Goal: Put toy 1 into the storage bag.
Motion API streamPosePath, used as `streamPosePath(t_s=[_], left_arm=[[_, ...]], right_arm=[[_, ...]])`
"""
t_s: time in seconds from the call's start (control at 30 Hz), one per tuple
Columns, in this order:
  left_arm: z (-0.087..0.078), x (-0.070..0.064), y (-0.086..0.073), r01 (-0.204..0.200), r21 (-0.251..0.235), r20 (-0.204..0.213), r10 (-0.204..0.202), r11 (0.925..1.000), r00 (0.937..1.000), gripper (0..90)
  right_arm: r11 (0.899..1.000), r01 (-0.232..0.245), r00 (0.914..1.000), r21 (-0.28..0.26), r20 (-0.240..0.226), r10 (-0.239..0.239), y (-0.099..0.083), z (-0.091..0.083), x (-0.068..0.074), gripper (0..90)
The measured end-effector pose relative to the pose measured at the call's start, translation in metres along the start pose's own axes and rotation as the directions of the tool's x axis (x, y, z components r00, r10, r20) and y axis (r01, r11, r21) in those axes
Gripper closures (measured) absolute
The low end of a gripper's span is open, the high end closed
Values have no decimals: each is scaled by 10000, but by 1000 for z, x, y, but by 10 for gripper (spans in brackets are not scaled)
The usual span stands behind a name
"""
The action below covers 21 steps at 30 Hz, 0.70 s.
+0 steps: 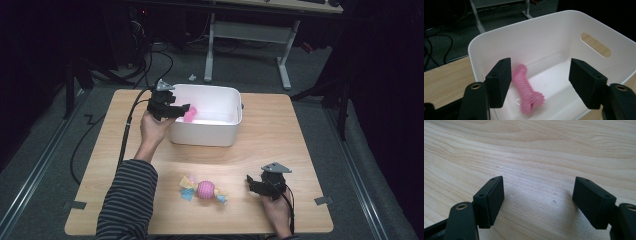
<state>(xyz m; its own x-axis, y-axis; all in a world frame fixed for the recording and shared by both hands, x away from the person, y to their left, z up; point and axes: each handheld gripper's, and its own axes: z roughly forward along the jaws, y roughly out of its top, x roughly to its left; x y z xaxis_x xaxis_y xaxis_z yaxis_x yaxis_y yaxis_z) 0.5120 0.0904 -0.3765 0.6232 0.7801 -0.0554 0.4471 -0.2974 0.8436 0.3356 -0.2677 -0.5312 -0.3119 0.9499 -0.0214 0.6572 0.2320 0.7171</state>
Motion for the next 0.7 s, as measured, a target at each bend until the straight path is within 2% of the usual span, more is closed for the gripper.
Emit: streamPosePath(t_s=[0.2, 0.47, 0.7], left_arm=[[-21, -8, -1, -340, -410, 59, 343, 9986, 9994, 329], [-41, -11, -15, -184, -771, 26, 186, 9969, 9998, 327], [-58, -7, -32, 117, -789, 59, -113, 9968, 9999, 318]], right_arm=[[10000, -1, 10000, 0, 3, 1, 0, 0, 0, 256], [10000, 14, 10000, -11, -5, -14, 0, 0, 0, 256], [10000, 11, 10000, -12, 10, -11, 0, 0, 0, 256]])
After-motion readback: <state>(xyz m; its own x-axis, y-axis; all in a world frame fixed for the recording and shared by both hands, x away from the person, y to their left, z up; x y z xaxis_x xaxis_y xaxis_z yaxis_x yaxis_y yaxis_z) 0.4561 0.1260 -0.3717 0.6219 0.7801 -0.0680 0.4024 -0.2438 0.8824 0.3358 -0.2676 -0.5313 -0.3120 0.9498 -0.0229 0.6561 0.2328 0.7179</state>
